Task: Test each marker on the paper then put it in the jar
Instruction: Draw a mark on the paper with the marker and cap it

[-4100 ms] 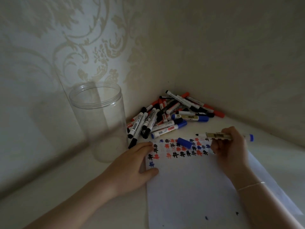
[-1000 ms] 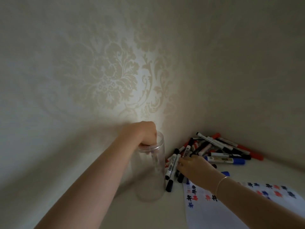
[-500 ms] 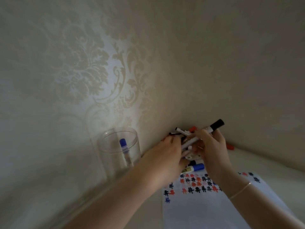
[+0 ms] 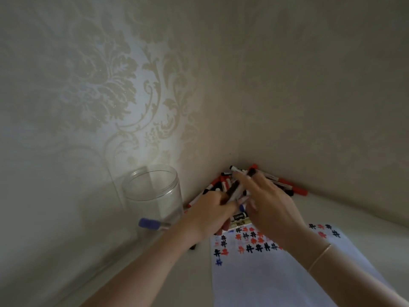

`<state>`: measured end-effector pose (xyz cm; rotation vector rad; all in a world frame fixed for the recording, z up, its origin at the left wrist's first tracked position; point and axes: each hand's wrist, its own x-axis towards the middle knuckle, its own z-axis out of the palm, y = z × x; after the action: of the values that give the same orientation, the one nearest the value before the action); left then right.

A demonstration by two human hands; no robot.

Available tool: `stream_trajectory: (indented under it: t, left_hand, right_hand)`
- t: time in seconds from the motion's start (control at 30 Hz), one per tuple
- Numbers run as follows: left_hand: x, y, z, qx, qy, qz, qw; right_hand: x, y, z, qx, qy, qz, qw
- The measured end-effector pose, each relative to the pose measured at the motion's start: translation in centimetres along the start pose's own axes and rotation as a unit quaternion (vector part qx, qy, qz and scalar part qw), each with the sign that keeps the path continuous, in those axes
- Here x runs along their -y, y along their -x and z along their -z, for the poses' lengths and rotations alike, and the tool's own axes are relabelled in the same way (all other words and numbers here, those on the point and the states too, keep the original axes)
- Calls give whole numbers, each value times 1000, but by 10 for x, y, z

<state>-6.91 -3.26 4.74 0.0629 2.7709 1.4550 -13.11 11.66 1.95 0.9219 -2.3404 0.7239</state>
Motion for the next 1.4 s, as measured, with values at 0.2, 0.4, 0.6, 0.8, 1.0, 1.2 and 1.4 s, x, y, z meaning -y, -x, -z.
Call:
stream_trajectory:
  t: [0.2,0.4,0.6,0.8,1.0,1.2,1.4]
  left_hand:
    - [-8,1,6,-45,-99,-80,991]
    - [0,-9,-6,5,-97,-125,987]
    - [0,-13,-10,53,3,-142,988]
    - [-5,-10,-13,150,182,-84,968]
    - [16,-29,-34,44,41,-43,997]
    - [33,-55,-85,-22,-244,-166,955]
    - [32,-87,-118,-91,-287,-192,934]
  right_hand:
    - [-5,-14,3,52,-265,-225,936]
    - [0,-15,17,89,-620,-249,738]
    - [-8,-15,25,156,-569,-259,765]
    - [-16,-15,47,214,-568,-211,766]
    - [-53,-11,50,-112,-478,-289,822]
    - [-69,11,43,-286,-401,-371,787]
    - [-72,27,30,-312,-384,-416,763]
